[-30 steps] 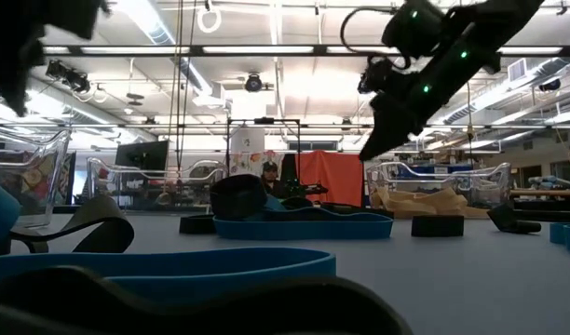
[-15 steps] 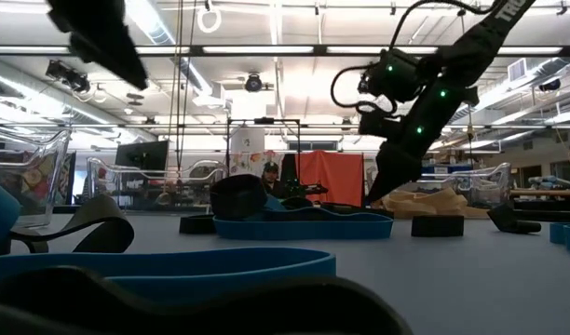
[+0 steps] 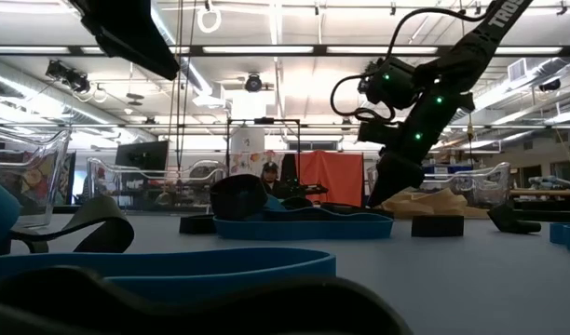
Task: Sort rubber bands into baskets
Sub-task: Put the big black rubber band into the bottom left transparent bin
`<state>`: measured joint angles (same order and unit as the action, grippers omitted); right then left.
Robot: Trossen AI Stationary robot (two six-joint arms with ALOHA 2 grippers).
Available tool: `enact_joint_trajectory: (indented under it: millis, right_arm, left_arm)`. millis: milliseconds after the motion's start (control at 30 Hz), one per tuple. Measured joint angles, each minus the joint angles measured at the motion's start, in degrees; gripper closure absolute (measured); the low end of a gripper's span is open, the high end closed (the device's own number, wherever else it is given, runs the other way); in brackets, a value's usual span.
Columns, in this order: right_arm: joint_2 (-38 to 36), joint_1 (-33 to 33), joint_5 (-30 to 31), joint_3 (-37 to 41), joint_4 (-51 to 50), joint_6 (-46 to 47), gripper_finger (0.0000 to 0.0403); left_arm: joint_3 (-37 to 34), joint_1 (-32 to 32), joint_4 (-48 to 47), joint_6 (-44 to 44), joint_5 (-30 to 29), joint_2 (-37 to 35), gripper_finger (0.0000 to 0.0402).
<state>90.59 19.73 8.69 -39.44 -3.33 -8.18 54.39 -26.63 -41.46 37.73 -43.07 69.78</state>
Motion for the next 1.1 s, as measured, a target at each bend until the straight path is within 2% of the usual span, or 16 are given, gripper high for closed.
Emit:
enact_joint_trajectory:
  millis: [267, 567, 800, 967, 1100]
  right_arm:
    - [-0.8, -4.1, 8.4, 0.3, -1.9, 0.4, 0.0301]
    - [-1.0, -5.1, 6.5, 0.3, -6.1, -2.6, 0.0257]
    - [-0.8, -4.5, 6.4, 0.3, -3.4, -9.9, 0.0223]
    - [1.0, -2.3, 5.1, 0.3, -1.5, -12.4, 0.0223]
    - [2.7, -0.4, 5.4, 0.2, 0.6, -13.0, 0.0241]
  left_arm:
    - [0.0, 0.3, 1.5, 0.3, 0.0, 0.0, 0.0229]
    - [0.0, 0.3, 3.3, 0.1, 0.0, 0.0, 0.0229]
    - [0.0, 1.5, 2.7, 1.7, 0.8, 0.0, 0.0229]
    - [0.0, 3.0, 2.5, 1.1, 1.2, 0.0, 0.0229]
    - [0.0, 5.0, 2.5, -0.1, 1.1, 0.0, 0.0229]
